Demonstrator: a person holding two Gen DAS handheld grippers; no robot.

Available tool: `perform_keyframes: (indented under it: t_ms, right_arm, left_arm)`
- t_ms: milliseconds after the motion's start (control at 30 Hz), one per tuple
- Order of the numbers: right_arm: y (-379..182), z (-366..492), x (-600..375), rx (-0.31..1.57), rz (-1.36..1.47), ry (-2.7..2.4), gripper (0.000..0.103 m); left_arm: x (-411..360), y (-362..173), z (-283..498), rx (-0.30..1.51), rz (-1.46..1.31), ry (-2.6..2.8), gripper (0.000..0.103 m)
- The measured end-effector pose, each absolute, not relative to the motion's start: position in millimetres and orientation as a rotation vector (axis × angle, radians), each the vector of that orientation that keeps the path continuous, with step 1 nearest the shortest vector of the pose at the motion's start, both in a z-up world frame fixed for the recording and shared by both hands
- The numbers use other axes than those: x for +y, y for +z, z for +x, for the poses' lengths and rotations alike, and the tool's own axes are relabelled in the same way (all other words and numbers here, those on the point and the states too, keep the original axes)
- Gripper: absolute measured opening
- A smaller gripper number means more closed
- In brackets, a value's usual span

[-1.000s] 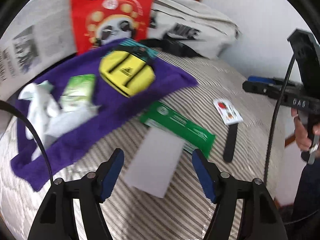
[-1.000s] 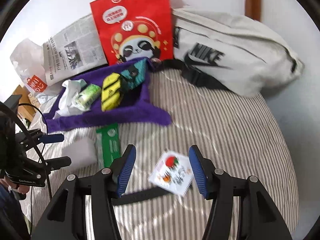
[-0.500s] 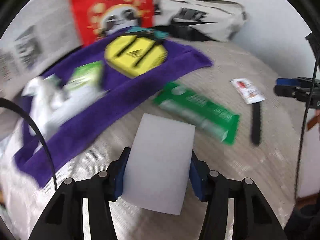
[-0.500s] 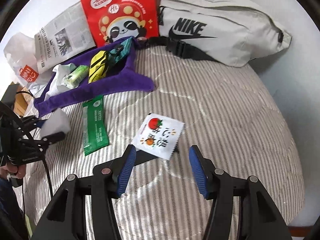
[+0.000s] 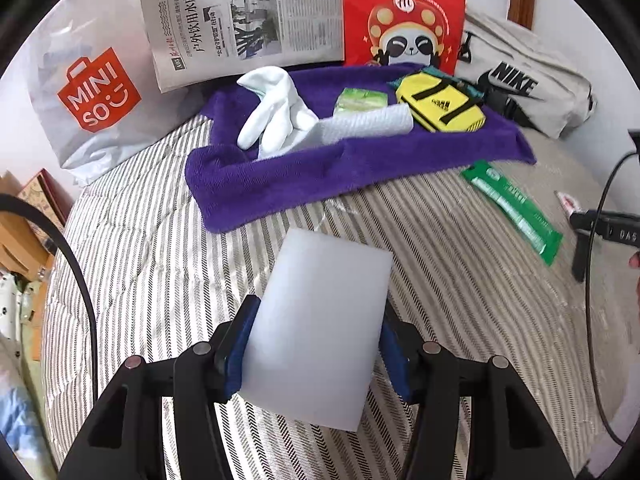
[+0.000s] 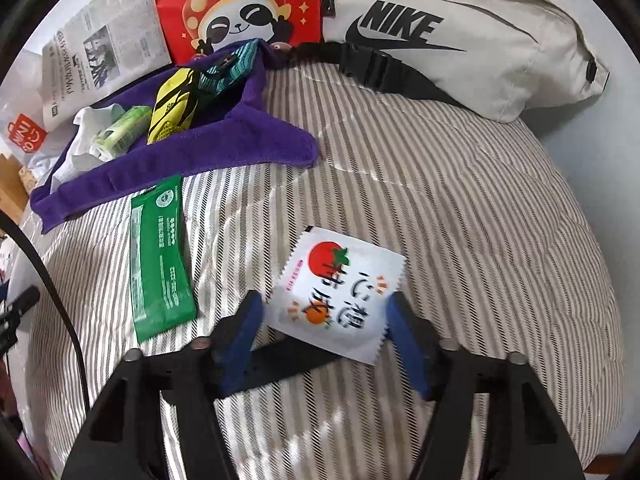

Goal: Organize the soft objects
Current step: 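Grasp and lift the white tomato sachet with the right gripper while the left lifts the sponge, then carry the sponge with the left gripper while the right carries the sachet to the purple towel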

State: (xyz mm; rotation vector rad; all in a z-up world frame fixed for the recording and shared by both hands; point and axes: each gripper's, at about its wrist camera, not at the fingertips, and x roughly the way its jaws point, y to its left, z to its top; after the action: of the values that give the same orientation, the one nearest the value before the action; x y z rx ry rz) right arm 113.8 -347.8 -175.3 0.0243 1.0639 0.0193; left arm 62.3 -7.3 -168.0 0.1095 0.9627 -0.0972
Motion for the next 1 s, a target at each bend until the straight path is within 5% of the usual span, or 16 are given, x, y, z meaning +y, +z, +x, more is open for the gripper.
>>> perform_keyframes:
  t_ms: [133,367,633,667,700,1000]
  right_arm:
    - [-181,116,-336,1.034,-0.026,-0.002,0.076]
    - [-178,116,-349,1.032,-0.012,0.04,0.045]
    - [-175,131,-328,1.026,-0.058,0.143,0.03]
    - [-173,133,-325,1.022,-0.049,0.161,0.023]
    - [-171,135,-320,1.019,-0.044,0.185,0.007]
    - [-175,146,-299,1.045,-0.118,0.191,0.01]
  left_arm:
    - [-15,-178,65,0.99,0.085,-0.111,0.057]
    - [-9,-180,63,0.975,0.049,-0.102,0.059]
    - [-11,-180,61,0.968,0.064,-0.107,0.059]
    - [-11,-181,62,0.968,0.064,-0.106,0.059]
    - [-11,-181,62,0.968,0.064,-0.106,0.059]
    - [-11,-181,61,0.968,0.067,-0.105,0.059]
